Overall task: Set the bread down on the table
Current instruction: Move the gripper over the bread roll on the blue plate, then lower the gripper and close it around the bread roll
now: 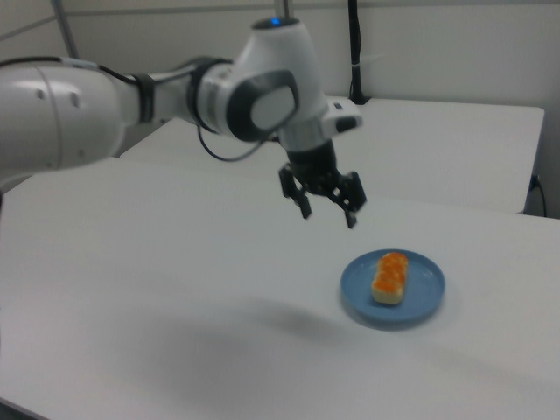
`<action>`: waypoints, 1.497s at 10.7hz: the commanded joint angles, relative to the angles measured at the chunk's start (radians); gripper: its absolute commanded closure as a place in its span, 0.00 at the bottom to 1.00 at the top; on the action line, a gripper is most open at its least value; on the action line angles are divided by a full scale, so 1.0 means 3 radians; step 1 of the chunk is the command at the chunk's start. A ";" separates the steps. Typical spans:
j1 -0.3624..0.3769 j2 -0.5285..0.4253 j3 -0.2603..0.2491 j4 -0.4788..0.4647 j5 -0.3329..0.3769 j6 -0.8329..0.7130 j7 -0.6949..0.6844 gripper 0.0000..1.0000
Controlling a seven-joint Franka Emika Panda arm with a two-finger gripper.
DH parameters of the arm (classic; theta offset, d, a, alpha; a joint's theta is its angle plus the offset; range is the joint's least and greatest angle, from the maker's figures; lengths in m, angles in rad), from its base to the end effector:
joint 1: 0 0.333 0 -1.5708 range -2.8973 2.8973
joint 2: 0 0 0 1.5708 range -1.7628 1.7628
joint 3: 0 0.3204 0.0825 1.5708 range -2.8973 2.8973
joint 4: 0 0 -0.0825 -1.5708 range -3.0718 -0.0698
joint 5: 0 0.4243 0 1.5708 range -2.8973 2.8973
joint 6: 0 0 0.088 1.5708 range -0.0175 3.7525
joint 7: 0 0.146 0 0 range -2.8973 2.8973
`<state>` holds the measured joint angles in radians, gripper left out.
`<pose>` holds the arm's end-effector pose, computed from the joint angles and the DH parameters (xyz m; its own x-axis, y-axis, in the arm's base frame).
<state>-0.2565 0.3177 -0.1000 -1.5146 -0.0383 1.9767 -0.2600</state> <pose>0.6737 -0.2472 0.4510 0.9901 -0.0697 0.1222 -0.0825 -0.9913 0.1030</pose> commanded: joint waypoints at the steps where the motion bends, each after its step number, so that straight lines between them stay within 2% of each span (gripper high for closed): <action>1: -0.0101 0.0514 -0.0009 0.0099 -0.0041 0.0670 -0.0059 0.00; 5: -0.0168 0.0934 -0.0009 0.0104 -0.0046 0.1330 -0.0146 0.00; 9: -0.0209 0.1144 -0.0009 0.0104 -0.0021 0.1749 -0.0182 0.00; 10: -0.0214 0.1190 -0.0014 0.0104 -0.0010 0.1842 -0.0171 0.05; 12: -0.0214 0.1206 -0.0009 0.0104 0.0000 0.1879 -0.0171 0.37; 14: -0.0234 0.1206 -0.0009 0.0104 0.0025 0.1879 -0.0171 0.63; 16: -0.0229 0.1095 -0.0009 0.0104 0.0041 0.1848 -0.0171 0.67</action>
<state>-0.3249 0.6743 -0.1002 -1.4882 -0.0384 2.5262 -0.2996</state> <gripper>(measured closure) 0.608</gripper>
